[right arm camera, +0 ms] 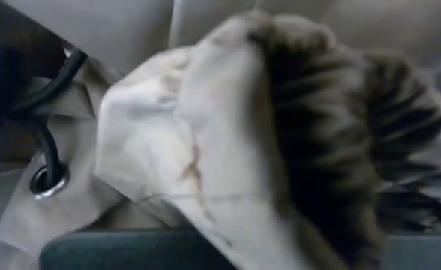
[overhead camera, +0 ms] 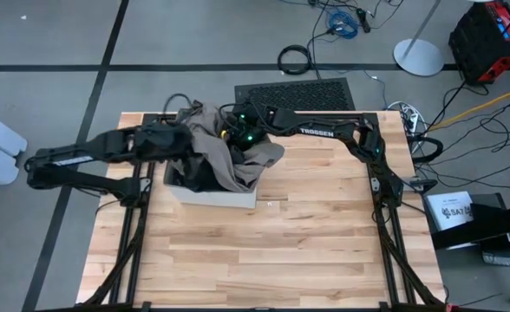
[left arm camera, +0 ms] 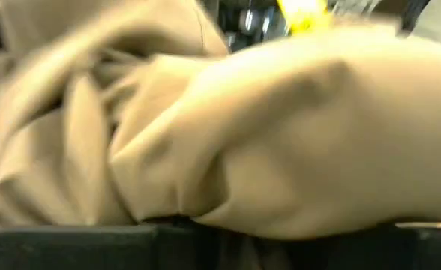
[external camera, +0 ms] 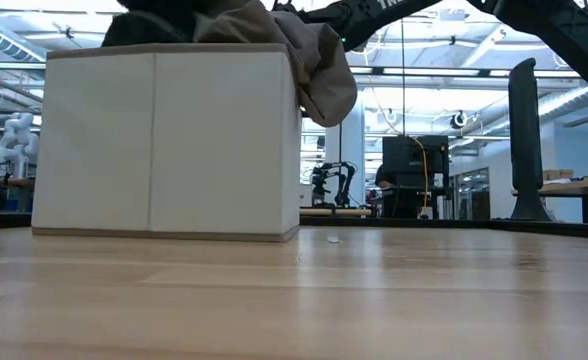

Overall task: Sort clothes
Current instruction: Put the brown jacket into the white laundry bin

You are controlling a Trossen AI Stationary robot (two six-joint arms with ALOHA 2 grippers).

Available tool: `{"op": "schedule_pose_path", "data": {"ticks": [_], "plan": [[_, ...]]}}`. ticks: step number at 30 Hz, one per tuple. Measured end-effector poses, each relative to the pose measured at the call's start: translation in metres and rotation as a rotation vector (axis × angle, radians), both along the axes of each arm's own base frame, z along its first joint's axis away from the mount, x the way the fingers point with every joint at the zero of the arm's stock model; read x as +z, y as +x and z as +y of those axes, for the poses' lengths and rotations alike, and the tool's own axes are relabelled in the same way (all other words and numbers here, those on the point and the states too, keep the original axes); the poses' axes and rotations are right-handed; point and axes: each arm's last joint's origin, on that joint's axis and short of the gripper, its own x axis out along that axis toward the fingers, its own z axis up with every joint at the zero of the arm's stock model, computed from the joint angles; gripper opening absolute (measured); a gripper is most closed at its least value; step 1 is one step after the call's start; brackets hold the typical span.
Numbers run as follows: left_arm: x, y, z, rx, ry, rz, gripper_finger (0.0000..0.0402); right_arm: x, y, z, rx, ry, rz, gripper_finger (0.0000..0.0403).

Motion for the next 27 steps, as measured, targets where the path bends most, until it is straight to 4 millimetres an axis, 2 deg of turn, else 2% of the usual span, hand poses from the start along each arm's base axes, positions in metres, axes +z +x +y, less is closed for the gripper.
{"op": "schedule_pose_path", "data": {"ticks": [5,12,20,27], "plan": [[0.014,-0.021,-0.004,-0.006,-0.026,-0.1,0.0132,0.0,0.0,0.0,-0.004,-0.001,0.003,0.001],[0.017,-0.027,-0.006,0.011,-0.096,-0.15,0.0132,0.0,0.0,-0.001,0.002,0.006,0.0,0.001],[0.02,-0.029,-0.011,-0.12,-0.164,-0.186,0.0132,0.0,-0.001,-0.001,0.003,0.015,0.0,0.001],[0.025,-0.044,-0.018,-0.253,-0.22,-0.216,0.0132,0.001,-0.001,-0.001,0.003,0.016,-0.001,0.001]]}}
